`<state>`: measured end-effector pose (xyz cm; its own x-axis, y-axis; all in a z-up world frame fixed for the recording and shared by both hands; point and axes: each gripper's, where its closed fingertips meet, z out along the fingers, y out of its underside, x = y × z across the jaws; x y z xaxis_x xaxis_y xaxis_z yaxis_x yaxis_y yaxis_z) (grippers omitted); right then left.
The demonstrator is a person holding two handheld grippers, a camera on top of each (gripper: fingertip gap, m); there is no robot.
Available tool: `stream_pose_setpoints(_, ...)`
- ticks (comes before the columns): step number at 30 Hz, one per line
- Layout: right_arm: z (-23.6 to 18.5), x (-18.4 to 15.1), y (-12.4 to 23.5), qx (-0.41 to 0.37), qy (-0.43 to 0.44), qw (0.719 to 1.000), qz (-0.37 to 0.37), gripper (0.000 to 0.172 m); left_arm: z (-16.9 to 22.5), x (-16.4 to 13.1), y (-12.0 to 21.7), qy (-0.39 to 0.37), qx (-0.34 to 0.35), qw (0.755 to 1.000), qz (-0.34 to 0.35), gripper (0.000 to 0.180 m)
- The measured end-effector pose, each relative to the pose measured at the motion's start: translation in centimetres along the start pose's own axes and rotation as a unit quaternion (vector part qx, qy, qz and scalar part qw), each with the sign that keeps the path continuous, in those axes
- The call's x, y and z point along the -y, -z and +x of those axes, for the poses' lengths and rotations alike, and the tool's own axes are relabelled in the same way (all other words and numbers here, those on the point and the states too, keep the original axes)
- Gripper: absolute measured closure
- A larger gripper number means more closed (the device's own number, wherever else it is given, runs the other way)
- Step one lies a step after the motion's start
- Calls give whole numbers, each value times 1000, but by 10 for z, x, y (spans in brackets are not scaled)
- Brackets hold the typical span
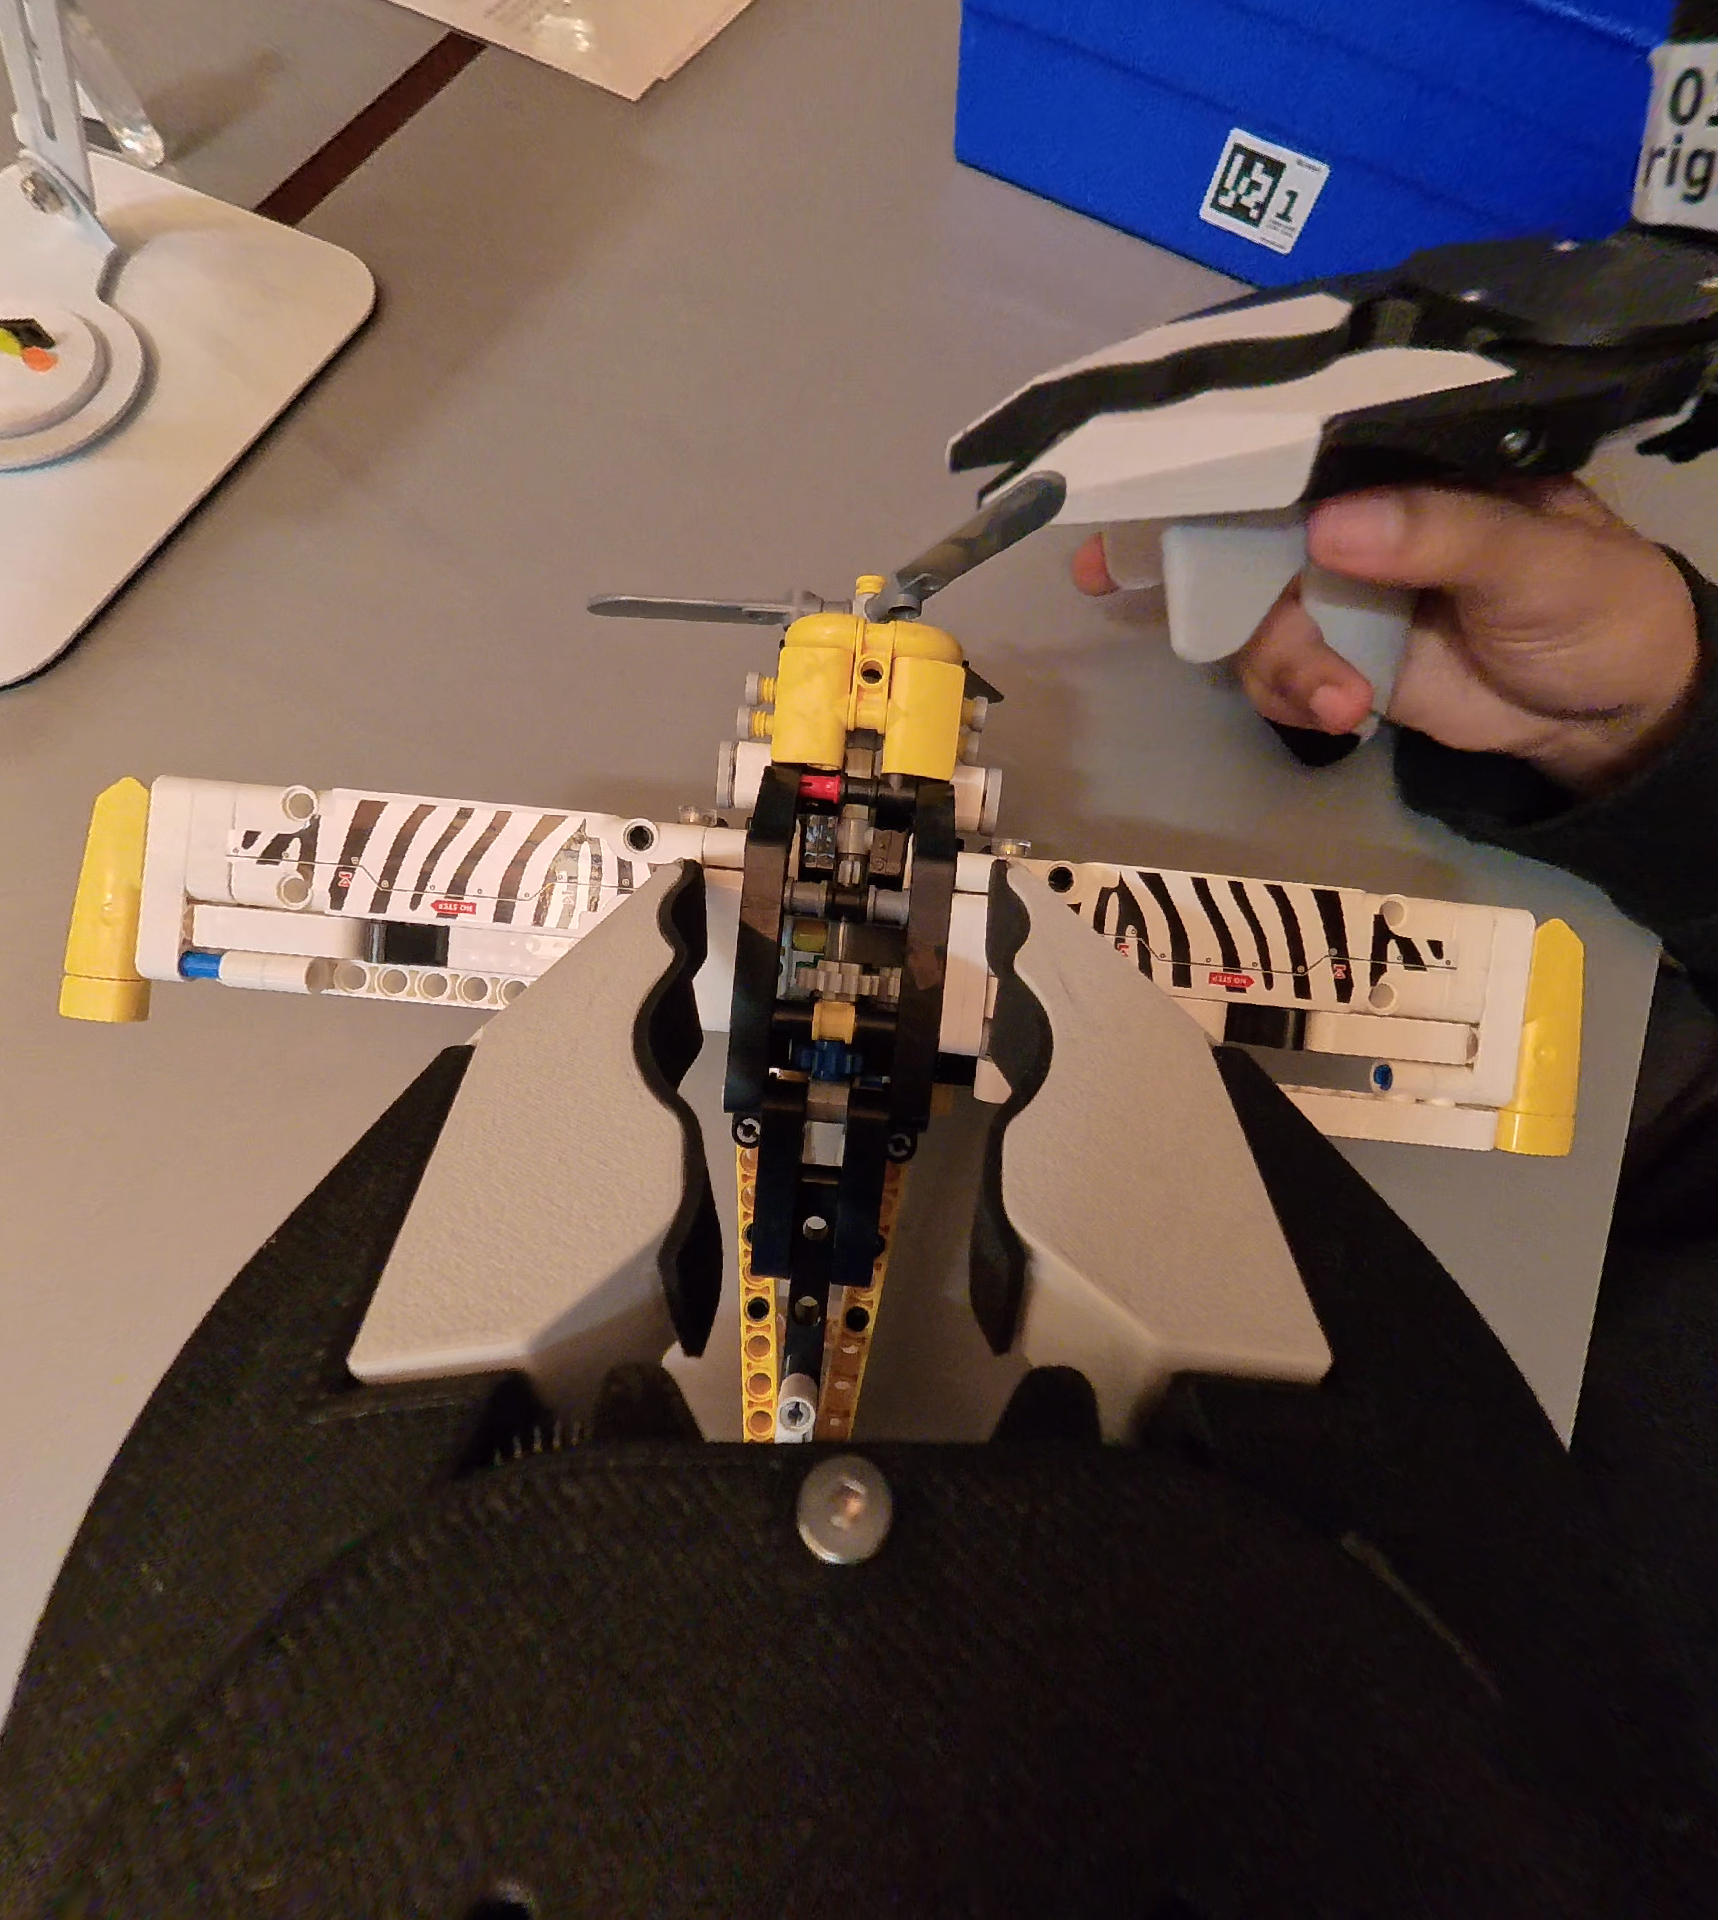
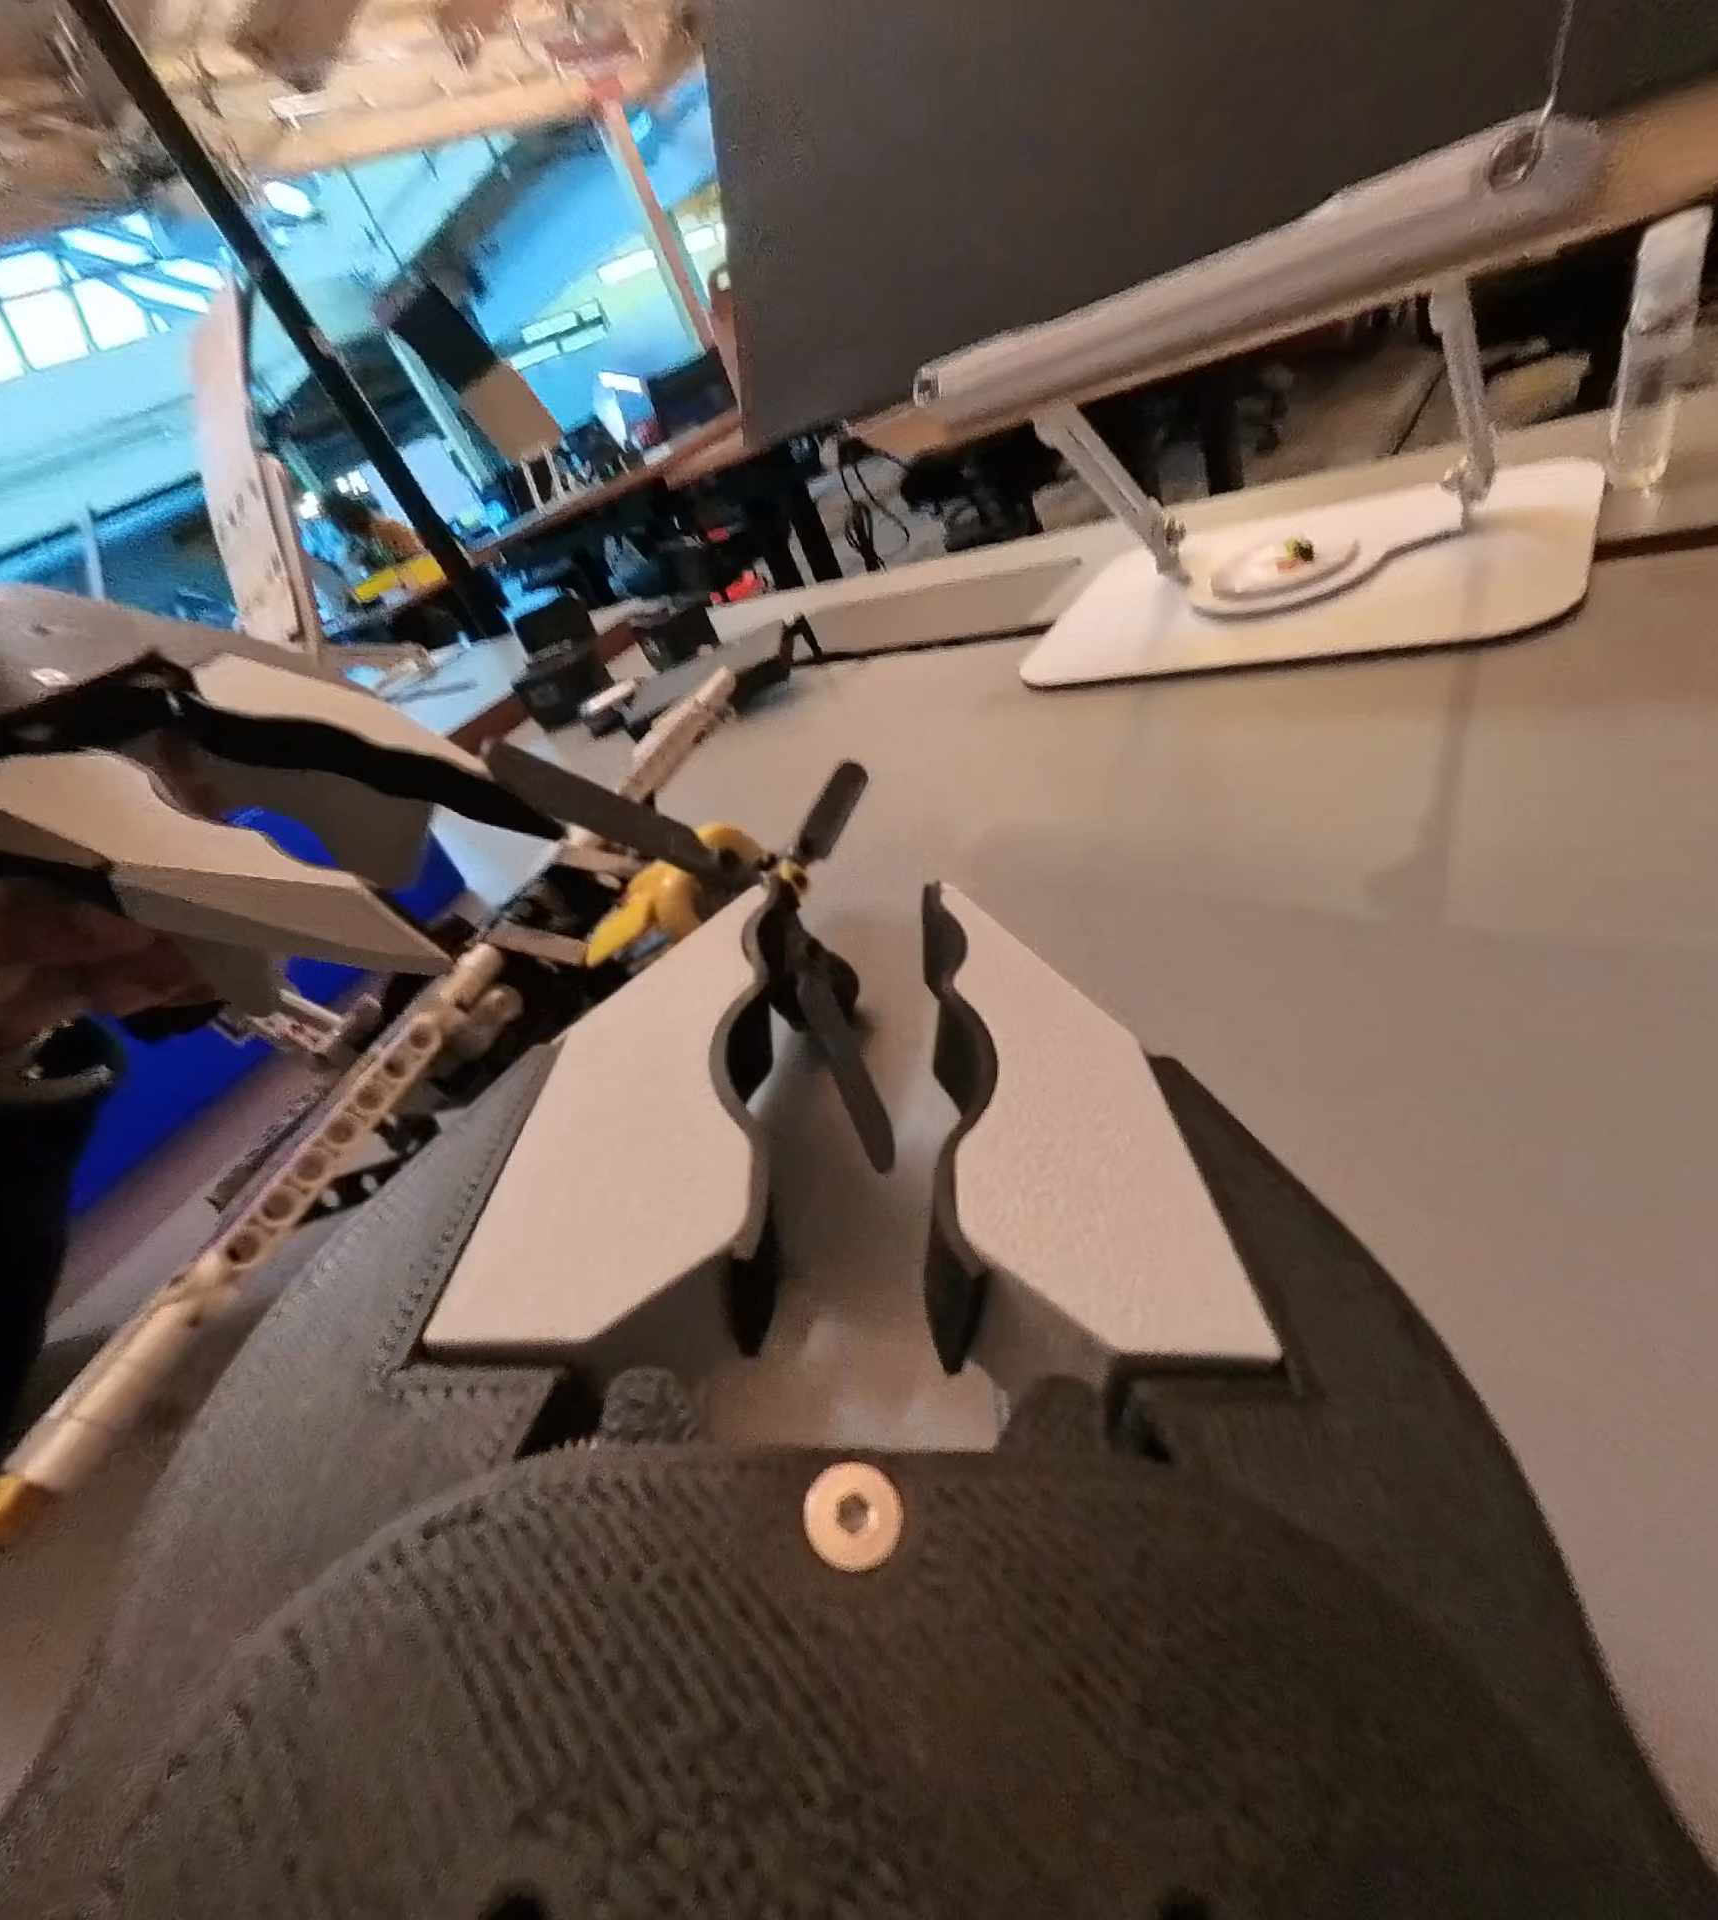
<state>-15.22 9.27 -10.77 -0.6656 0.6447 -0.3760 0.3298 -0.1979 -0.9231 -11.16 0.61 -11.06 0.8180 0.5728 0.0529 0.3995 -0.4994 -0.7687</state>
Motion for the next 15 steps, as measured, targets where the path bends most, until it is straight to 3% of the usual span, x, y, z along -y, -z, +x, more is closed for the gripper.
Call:
stream_pose_setpoints(4, -5, -15, -6, 6, 32, 998, -46, 141, 0, 1, 1, 1, 1, 1000, 5, 122)
stream_pose_setpoints(9, -9, -25, -9, 1, 73, 994, -76, 141, -1, 17, 23, 5, -20, 998, 63, 115)
stream_pose_setpoints(15, -6, -29, -7, 33, 20, 995, -95, 141, 3, 11, 43, -20, 11, 999, 38, 111)
